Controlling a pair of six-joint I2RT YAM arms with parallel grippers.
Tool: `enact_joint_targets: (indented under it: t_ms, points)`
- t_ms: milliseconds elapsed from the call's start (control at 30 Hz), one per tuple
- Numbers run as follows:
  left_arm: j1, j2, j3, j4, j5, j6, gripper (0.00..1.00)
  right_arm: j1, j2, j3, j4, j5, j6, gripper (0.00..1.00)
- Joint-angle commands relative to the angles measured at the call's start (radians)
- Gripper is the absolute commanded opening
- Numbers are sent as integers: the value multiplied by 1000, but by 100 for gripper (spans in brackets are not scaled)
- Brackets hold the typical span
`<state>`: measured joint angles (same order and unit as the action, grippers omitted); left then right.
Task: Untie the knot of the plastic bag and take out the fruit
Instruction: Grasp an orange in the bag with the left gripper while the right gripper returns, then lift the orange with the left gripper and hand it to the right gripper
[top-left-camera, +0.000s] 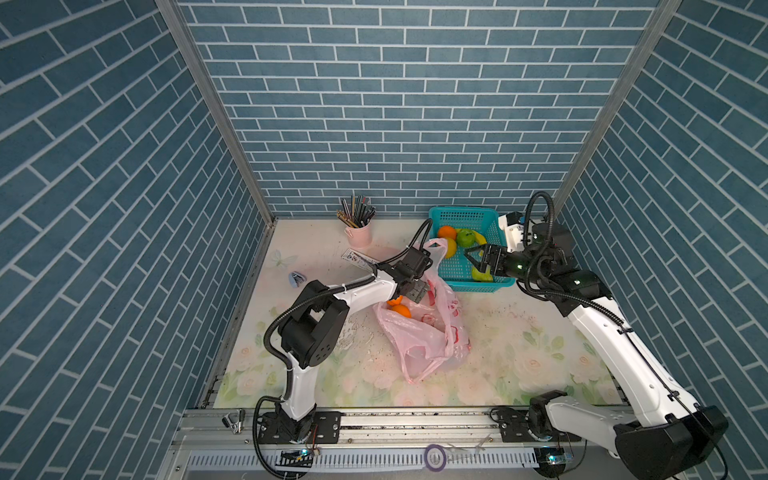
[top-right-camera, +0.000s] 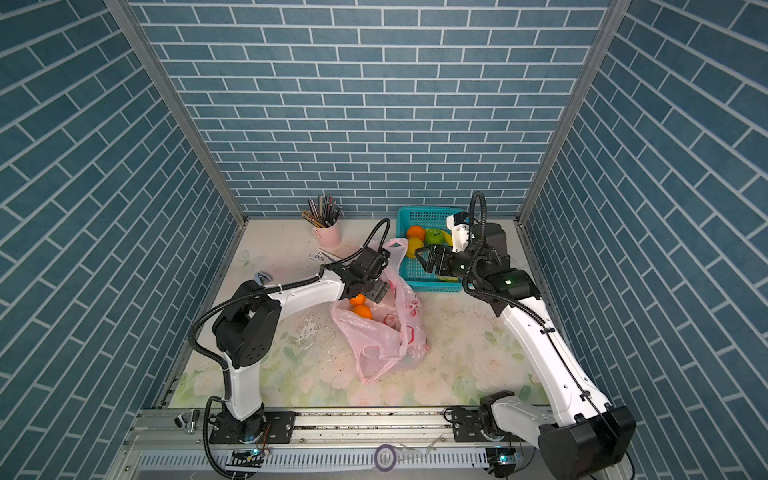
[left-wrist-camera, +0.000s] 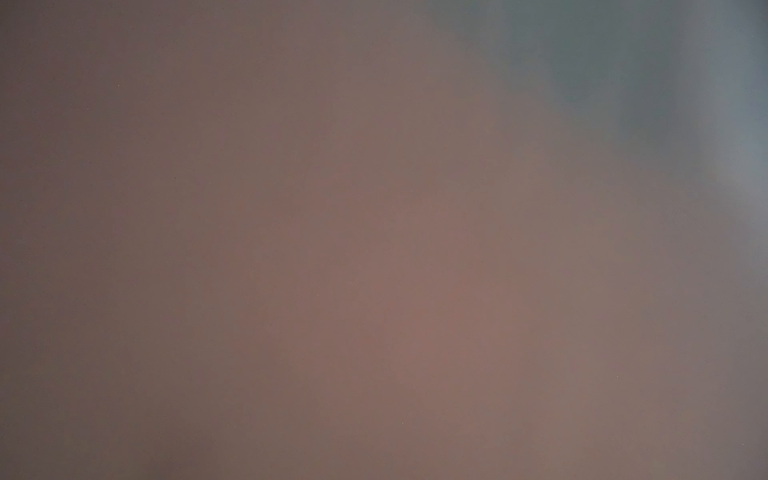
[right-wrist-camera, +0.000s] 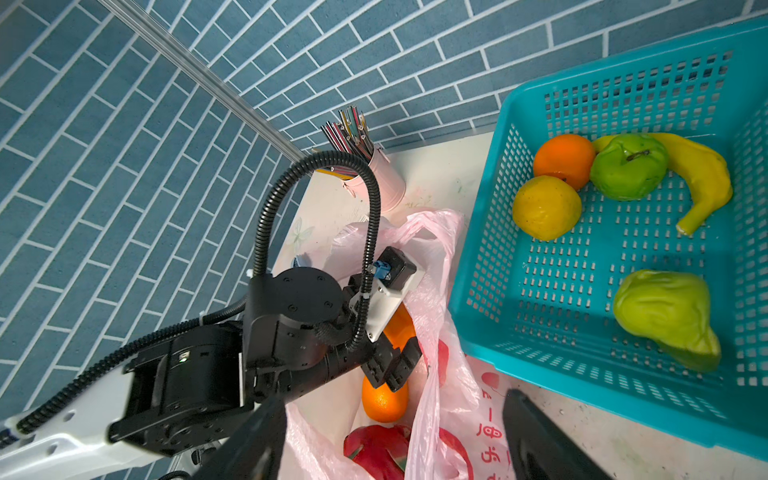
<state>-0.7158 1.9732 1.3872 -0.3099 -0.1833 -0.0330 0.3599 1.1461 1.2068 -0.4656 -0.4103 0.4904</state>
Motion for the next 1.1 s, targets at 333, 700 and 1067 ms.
enact_joint_targets:
  t_ms: [333,700,1067]
  points:
    - [29,64,-2,107,3,5,69,6,-10,2,-21,11,11,82]
    - [29,-73,-100,136,74,-2,57,13,27,-13,-13,-169,3,81]
    - [22,-254,-205,140,153,-25,57,100,85,8,-47,-217,-42,81]
